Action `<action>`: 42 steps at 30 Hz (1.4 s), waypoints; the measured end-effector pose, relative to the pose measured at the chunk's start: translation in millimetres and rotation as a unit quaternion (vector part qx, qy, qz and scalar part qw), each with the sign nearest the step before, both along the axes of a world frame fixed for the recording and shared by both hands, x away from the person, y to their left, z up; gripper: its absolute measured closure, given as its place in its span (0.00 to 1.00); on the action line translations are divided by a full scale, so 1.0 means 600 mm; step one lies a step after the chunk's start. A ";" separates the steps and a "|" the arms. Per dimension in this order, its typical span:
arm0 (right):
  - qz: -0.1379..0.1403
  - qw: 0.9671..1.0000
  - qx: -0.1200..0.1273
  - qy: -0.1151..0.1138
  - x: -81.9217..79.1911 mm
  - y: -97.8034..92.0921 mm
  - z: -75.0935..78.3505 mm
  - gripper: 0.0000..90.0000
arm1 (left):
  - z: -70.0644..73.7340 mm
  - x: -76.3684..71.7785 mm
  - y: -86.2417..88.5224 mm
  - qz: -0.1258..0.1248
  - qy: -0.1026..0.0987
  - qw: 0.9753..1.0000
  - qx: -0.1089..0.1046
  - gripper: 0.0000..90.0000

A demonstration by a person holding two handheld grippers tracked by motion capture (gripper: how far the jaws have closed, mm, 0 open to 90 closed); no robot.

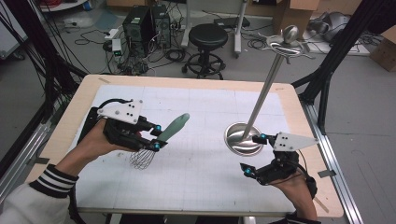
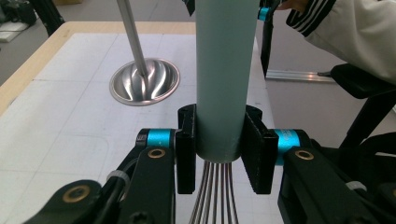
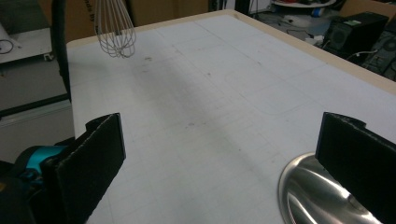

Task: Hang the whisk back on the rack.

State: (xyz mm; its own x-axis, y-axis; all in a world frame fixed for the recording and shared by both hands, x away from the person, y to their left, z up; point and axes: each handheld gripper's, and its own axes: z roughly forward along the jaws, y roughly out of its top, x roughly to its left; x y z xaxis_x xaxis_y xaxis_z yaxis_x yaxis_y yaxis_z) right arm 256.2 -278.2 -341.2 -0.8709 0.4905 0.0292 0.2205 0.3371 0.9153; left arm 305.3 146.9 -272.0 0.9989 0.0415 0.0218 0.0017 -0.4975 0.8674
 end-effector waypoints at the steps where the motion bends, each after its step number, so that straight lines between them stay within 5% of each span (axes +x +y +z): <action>1: 0.005 1.000 0.000 0.000 0.001 0.003 0.003 0.01 | 0.000 0.000 -0.001 -0.001 0.000 1.000 -0.001 0.77; 21: 0.069 0.997 0.018 -0.008 0.013 0.050 0.059 0.01 | -0.006 0.001 -0.027 -0.021 0.003 1.000 -0.007 0.77; 35: 0.124 0.991 0.039 -0.012 0.032 0.089 0.094 0.01 | -0.009 0.000 -0.040 -0.032 0.006 0.999 -0.022 0.77; 42: 0.159 0.987 0.025 -0.007 0.040 0.112 0.108 0.01 | -0.012 -0.001 -0.045 -0.038 0.007 0.999 -0.022 0.77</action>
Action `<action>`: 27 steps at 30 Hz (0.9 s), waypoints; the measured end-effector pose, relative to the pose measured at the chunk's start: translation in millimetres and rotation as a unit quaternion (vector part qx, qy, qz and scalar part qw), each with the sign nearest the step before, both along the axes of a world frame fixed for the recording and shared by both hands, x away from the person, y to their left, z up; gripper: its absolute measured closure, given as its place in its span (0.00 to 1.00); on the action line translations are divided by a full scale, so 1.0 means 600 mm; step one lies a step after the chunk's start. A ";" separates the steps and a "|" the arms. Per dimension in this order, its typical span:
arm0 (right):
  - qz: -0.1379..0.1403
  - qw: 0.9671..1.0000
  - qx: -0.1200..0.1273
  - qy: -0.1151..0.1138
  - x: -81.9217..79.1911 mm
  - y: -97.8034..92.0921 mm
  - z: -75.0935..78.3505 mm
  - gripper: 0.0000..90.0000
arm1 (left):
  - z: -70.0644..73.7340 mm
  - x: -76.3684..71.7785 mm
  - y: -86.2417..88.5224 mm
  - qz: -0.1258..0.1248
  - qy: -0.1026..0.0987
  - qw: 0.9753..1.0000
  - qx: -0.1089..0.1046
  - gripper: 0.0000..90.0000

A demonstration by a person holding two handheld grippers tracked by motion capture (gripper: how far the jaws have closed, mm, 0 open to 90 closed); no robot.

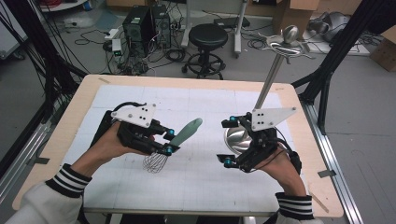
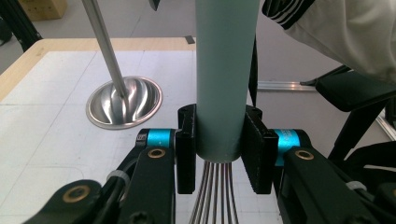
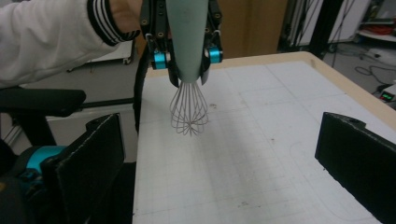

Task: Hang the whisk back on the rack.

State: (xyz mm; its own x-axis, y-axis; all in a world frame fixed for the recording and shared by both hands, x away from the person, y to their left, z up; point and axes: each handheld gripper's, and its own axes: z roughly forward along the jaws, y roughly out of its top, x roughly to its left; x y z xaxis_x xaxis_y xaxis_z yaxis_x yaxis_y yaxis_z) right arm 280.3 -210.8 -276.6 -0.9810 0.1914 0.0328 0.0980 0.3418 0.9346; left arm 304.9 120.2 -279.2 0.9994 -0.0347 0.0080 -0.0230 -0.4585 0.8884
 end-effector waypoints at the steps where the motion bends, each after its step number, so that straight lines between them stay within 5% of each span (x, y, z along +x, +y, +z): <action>1: 0.002 1.000 -0.005 -0.001 0.001 0.003 0.002 0.01 | 0.000 0.000 0.000 -0.001 -0.001 1.000 -0.001 0.77; 16: 0.054 0.998 -0.014 -0.001 0.013 0.069 0.035 0.01 | 0.001 -0.005 0.000 -0.007 -0.003 1.000 -0.012 0.77; 27: 0.084 0.996 -0.013 0.003 0.017 0.105 0.045 0.14 | 0.002 -0.006 0.000 -0.009 -0.001 1.000 -0.015 0.77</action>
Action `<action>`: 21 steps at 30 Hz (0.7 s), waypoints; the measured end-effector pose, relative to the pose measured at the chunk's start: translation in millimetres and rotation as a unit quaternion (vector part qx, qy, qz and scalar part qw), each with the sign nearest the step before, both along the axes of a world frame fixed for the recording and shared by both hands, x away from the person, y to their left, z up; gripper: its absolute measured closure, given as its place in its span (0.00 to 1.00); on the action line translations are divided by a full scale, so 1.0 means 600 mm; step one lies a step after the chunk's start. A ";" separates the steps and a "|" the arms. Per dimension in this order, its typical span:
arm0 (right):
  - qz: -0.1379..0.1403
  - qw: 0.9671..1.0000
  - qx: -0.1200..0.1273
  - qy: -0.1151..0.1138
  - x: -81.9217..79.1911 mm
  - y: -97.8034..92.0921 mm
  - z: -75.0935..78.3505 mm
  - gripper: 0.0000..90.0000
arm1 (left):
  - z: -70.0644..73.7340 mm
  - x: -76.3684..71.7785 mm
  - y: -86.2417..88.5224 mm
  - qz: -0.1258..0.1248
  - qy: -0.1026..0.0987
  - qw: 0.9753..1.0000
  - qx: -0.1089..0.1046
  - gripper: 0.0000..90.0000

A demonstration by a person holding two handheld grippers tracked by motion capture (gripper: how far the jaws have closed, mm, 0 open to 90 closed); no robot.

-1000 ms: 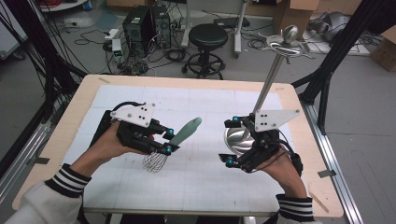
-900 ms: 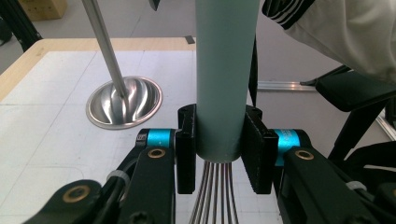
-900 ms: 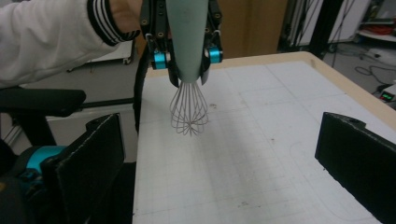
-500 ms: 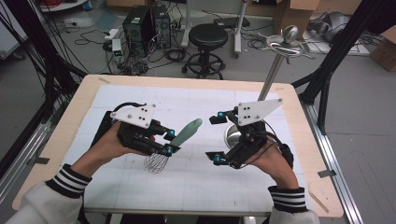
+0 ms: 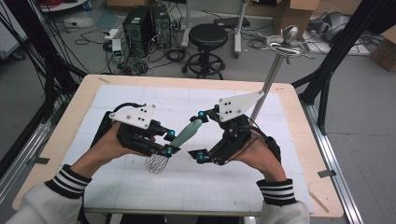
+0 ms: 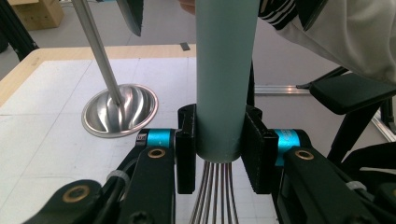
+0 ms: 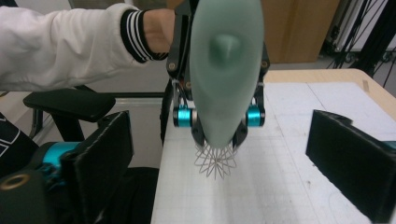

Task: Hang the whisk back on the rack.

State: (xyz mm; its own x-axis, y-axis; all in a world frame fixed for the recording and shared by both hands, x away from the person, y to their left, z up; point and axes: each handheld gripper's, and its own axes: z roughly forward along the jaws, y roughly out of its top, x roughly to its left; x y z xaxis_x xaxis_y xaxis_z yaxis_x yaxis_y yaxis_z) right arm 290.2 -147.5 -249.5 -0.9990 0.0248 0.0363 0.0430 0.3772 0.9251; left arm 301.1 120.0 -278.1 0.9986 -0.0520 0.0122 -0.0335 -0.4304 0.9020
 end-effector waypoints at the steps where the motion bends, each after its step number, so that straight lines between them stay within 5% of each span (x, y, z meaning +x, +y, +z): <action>1: 0.000 1.000 0.000 0.000 0.000 0.000 0.000 0.14 | 0.000 0.000 0.000 0.000 0.000 1.000 0.000 0.77; 21: 0.001 1.000 0.018 0.008 0.003 0.021 0.003 0.50 | 0.004 -0.002 0.005 -0.001 -0.001 1.000 -0.012 0.77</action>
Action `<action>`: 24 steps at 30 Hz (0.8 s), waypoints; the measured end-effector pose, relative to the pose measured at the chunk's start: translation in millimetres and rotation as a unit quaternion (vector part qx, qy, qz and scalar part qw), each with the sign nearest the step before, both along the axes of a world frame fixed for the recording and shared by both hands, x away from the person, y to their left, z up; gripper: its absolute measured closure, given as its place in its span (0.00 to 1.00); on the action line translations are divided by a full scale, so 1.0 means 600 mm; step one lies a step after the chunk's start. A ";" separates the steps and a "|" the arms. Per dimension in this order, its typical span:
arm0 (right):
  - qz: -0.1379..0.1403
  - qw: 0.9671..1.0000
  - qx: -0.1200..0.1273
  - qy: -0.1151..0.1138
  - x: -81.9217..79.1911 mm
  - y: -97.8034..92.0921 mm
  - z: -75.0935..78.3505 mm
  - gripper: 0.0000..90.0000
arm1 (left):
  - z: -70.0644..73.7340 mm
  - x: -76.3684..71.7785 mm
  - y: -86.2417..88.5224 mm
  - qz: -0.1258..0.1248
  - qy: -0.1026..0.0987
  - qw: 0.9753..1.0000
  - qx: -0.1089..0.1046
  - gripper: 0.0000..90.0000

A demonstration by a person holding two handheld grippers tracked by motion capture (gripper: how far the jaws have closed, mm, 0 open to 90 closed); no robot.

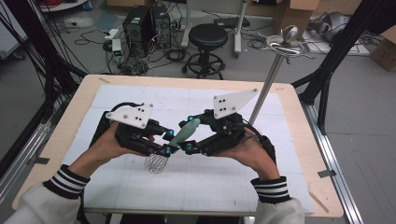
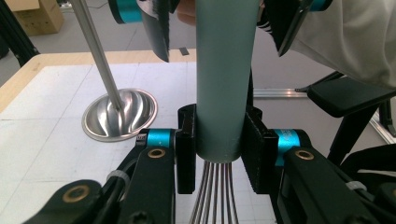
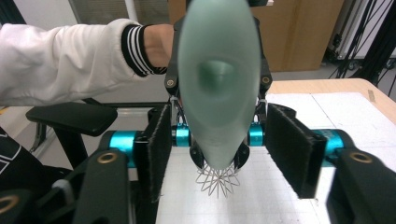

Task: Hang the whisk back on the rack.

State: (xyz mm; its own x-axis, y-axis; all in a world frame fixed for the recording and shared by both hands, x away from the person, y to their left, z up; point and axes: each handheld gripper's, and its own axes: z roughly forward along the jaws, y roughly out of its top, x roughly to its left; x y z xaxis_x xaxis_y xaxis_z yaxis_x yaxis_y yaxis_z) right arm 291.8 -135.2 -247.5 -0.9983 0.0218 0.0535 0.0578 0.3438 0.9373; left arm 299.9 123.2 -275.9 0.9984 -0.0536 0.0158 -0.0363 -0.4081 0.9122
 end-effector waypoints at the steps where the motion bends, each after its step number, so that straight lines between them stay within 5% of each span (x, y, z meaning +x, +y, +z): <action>1: 0.002 1.000 -0.003 0.002 -0.001 0.001 0.001 0.54 | 0.000 0.000 0.000 -0.001 0.000 1.000 0.000 0.77; 9: 0.003 1.000 0.001 -0.005 -0.003 0.006 0.002 0.71 | 0.000 0.000 0.000 0.001 0.003 1.000 0.001 0.77; 24: -0.007 1.000 -0.010 -0.017 -0.005 0.012 0.005 0.73 | -0.002 0.000 -0.001 0.005 0.011 1.000 0.006 0.76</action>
State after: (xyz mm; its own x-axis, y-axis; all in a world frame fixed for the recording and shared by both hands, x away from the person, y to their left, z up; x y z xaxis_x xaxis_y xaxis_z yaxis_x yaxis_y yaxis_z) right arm 288.5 -128.0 -244.3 -0.9992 0.0359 0.0194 0.0312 0.3625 0.9315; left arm 300.0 122.9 -277.4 0.9990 -0.0433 -0.0068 -0.0119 -0.4187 0.9080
